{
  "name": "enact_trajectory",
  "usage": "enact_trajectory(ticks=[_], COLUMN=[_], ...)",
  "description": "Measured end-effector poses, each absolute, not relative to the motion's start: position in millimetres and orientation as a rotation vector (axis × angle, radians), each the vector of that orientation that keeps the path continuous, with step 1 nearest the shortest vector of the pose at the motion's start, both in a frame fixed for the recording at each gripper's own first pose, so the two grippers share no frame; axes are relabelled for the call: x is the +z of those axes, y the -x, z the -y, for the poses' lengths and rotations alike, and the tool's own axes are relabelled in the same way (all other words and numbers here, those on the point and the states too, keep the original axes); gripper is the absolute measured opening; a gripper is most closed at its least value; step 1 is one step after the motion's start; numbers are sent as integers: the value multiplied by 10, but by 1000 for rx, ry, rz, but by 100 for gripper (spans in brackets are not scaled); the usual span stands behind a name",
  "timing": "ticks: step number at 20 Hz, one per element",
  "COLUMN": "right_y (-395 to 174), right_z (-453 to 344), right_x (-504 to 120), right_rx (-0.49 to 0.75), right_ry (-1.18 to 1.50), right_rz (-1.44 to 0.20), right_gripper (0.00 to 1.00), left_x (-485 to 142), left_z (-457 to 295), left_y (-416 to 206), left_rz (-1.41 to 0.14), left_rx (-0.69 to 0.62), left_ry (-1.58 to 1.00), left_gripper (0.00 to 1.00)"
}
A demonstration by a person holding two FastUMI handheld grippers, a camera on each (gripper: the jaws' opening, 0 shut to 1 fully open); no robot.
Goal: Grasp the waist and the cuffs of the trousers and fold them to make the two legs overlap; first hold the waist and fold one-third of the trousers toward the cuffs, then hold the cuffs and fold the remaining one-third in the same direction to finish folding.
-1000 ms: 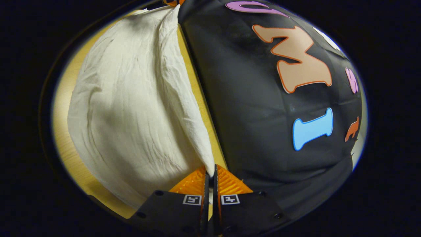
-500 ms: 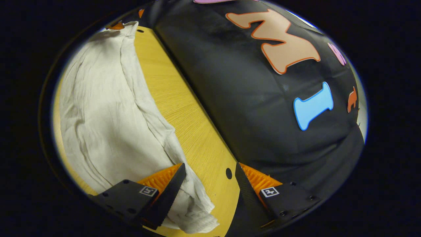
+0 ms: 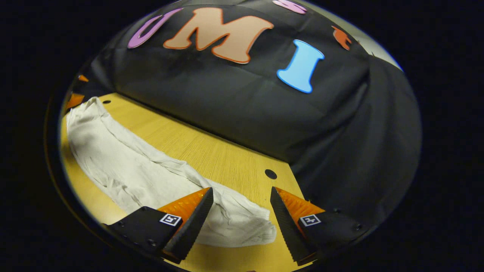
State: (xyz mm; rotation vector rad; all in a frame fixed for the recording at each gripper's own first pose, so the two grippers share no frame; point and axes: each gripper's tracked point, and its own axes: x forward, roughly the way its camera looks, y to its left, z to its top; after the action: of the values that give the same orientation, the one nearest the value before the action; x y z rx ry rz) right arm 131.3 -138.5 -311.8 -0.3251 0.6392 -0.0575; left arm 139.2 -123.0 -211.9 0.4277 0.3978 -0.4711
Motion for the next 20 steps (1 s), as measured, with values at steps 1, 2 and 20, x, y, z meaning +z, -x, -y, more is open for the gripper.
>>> enact_trajectory(ticks=[1, 2, 20], right_y=[-1232, -1158, -729], right_z=[1481, 1573, 1992], right_x=[-3136, -3180, -4229], right_rx=[-78, -95, -159], right_ry=[289, 251, -274], right_rz=[-656, -671, -971], right_gripper=[98, 98, 98], left_x=[-2034, -1973, -1698], left_z=[1314, 1385, 1545], left_y=[-1301, -1201, -446], left_rz=[-387, -380, -409], left_rx=[-482, -489, -404], left_ry=[-397, -375, -358], left_gripper=[96, 96, 96])
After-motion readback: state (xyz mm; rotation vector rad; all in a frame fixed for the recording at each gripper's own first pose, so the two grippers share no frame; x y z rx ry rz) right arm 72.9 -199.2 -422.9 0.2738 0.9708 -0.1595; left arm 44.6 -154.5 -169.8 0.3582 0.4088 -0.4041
